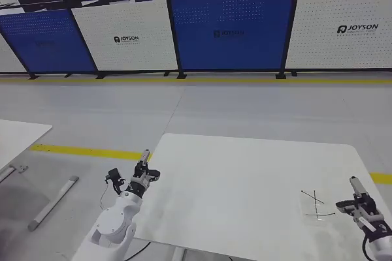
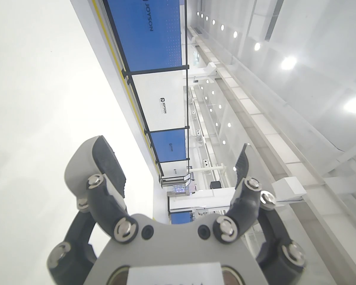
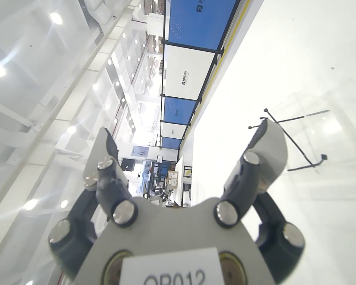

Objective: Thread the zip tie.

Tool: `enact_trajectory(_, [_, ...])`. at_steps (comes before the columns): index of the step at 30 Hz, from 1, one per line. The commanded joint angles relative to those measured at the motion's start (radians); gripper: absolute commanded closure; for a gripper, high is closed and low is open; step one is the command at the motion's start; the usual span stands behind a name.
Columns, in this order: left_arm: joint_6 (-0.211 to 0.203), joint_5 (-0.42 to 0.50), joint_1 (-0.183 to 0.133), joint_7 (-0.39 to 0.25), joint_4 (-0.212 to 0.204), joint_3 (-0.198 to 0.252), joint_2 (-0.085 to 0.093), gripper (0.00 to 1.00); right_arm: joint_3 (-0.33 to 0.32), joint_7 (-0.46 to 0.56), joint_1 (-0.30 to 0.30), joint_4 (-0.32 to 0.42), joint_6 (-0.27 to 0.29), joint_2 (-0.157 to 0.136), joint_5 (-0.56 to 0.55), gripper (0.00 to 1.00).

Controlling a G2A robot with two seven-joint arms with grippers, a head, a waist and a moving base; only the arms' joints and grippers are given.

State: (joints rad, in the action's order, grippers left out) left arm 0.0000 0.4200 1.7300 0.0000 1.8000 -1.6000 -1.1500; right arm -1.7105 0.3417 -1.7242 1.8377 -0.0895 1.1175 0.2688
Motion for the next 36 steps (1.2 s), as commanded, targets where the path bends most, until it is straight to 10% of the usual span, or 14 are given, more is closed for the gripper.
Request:
enact_trajectory(1, [0.000,0.000,0.000,0.000,0.000,0.000,0.000,0.00,0.000,0.000,0.000,0.000,0.000,0.000,0.000,0.00])
enact_trajectory(14, [0.000,0.000,0.000,0.000,0.000,0.000,0.000,0.00,-0.054,0.519,0.104,-0.026,0.000,-0.049,-0.195,0.00])
enact_trajectory(29, [0.000,0.000,0.000,0.000,0.000,0.000,0.000,0.00,-0.051,0.526,0.104,-0.026,0.002,-0.050,-0.198,0.00])
enact_trajectory(36, [0.000,0.000,0.000,0.000,0.000,0.000,0.000,0.00,-0.074,0.813,0.235,-0.148,0.082,-0.085,-0.290,0.00])
